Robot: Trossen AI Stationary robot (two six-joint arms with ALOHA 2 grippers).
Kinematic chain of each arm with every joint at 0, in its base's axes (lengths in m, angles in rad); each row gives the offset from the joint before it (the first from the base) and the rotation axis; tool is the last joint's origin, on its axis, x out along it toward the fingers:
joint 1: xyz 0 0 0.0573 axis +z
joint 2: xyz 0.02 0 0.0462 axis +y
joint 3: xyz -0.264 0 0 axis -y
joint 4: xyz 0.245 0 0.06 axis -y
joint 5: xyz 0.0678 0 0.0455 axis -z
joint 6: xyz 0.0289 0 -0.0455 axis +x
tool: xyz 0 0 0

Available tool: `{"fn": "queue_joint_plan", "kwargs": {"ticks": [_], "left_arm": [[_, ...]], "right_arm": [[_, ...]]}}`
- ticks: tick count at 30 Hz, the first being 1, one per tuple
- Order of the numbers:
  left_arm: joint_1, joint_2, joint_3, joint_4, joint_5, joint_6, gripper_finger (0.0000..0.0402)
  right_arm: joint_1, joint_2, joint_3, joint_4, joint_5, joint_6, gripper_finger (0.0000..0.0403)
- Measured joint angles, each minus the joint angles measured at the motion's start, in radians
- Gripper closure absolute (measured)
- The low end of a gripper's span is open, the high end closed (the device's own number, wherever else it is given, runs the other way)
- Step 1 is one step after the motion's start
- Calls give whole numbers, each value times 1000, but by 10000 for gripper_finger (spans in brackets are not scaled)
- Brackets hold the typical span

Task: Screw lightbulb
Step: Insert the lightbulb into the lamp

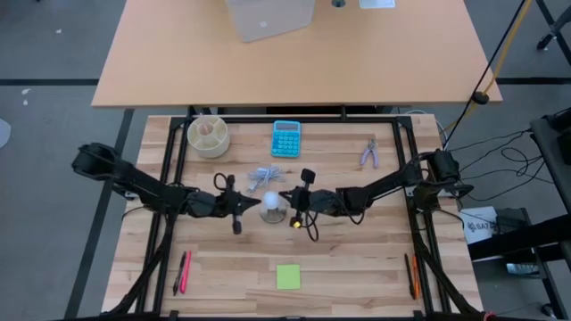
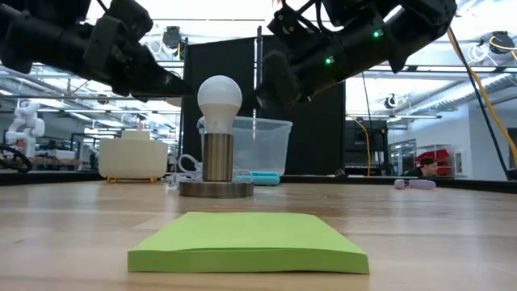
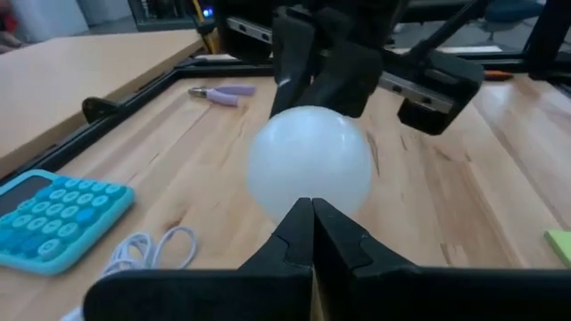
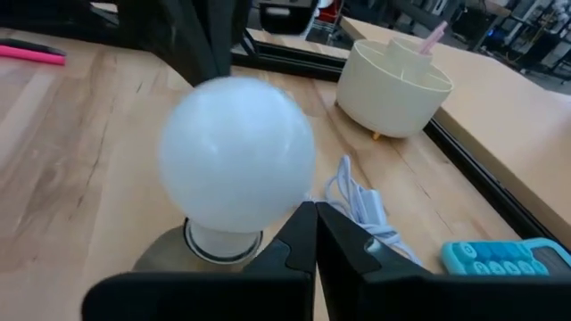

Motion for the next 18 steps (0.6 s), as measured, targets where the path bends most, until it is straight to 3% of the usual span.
{"fn": "queue_joint_plan", "kwargs": {"ticks": [18], "left_arm": [[30,44,0,106,127,23,402]], "right_arm": [[2,0,0,2,0,3,403]]}}
